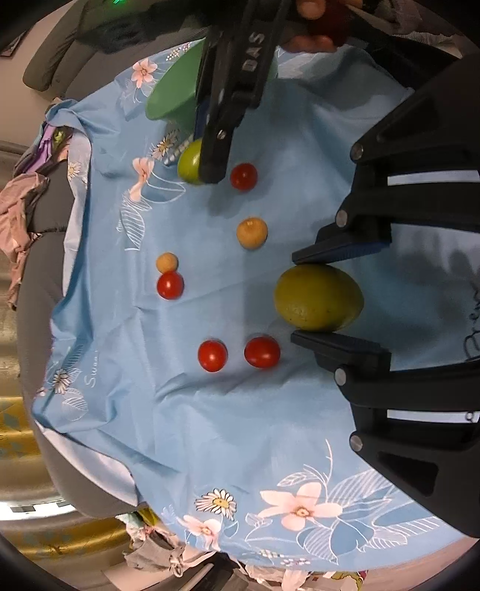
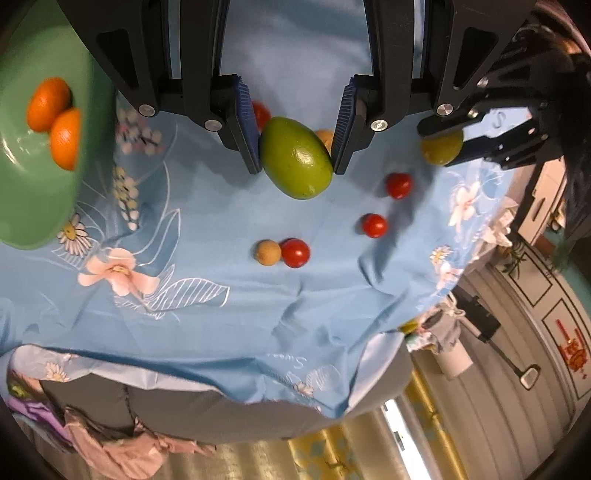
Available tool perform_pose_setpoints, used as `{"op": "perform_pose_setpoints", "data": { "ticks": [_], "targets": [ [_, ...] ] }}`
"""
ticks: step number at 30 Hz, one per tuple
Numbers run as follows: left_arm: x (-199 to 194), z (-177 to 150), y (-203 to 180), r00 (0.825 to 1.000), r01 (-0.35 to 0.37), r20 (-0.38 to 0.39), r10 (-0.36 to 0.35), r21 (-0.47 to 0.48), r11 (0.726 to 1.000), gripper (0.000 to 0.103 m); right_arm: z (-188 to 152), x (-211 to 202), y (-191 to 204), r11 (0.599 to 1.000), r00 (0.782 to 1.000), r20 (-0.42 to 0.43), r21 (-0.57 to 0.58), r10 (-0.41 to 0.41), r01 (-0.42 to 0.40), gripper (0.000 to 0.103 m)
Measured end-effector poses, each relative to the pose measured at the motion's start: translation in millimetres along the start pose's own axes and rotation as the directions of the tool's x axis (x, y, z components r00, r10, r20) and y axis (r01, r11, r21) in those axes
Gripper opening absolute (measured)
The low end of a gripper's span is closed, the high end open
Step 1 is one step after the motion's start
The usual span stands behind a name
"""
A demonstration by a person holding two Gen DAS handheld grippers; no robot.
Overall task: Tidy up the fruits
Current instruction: 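Drop the lime into the bowl with the right gripper while the left gripper drops the lemon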
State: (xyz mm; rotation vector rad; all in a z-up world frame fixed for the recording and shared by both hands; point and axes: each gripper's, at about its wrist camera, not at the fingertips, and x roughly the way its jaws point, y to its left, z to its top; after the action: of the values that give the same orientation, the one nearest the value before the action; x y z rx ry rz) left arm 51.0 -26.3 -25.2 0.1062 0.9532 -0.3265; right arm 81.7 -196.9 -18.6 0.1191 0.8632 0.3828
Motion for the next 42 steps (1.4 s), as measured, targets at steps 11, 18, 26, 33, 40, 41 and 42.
{"op": "perform_pose_setpoints", "data": {
  "ticks": [11, 18, 26, 33, 40, 41, 42],
  "targets": [
    [-37.6, 1.7, -36.5, 0.997, -0.009, 0.073, 0.005, 0.061, 0.998, 0.035, -21.6, -63.7, 1.3, 1.0, 0.994, 0.105, 0.01, 0.008, -0.009, 0.04],
    [-44.6, 13.1, -67.0, 0.994, 0.024, 0.099, -0.035, 0.109, 0.994, 0.035, -31.3, -89.0, -16.8, 0.999, 0.988, 0.15, 0.052, -0.023, 0.015, 0.04],
    [-37.9, 40.4, -118.7, 0.986, 0.112, 0.101, -0.135, 0.211, 0.971, 0.035, -46.7, -117.3, -58.6, 0.988, 0.977, 0.191, 0.141, -0.095, 0.069, 0.04],
    [-26.0, 65.9, -163.7, 0.971, 0.18, 0.101, -0.216, 0.285, 0.941, 0.035, -62.6, -134.9, -97.7, 0.963, 0.961, 0.202, 0.227, -0.19, 0.142, 0.04],
    [2.2, 75.4, -203.8, 0.966, 0.228, 0.041, -0.257, 0.342, 0.912, 0.035, -72.5, -133.6, -119.5, 0.945, 0.954, 0.166, 0.259, -0.249, 0.202, 0.04],
    [6.2, 75.0, -206.7, 0.967, 0.228, 0.031, -0.254, 0.347, 0.91, 0.035, -73.4, -133.2, -121.3, 0.943, 0.953, 0.16, 0.259, -0.255, 0.209, 0.04],
    [10.8, 74.8, -210.0, 0.968, 0.228, 0.02, -0.251, 0.352, 0.908, 0.036, -75.3, -132.8, -123.0, 0.941, 0.953, 0.151, 0.259, -0.263, 0.218, 0.04]
  ]
}}
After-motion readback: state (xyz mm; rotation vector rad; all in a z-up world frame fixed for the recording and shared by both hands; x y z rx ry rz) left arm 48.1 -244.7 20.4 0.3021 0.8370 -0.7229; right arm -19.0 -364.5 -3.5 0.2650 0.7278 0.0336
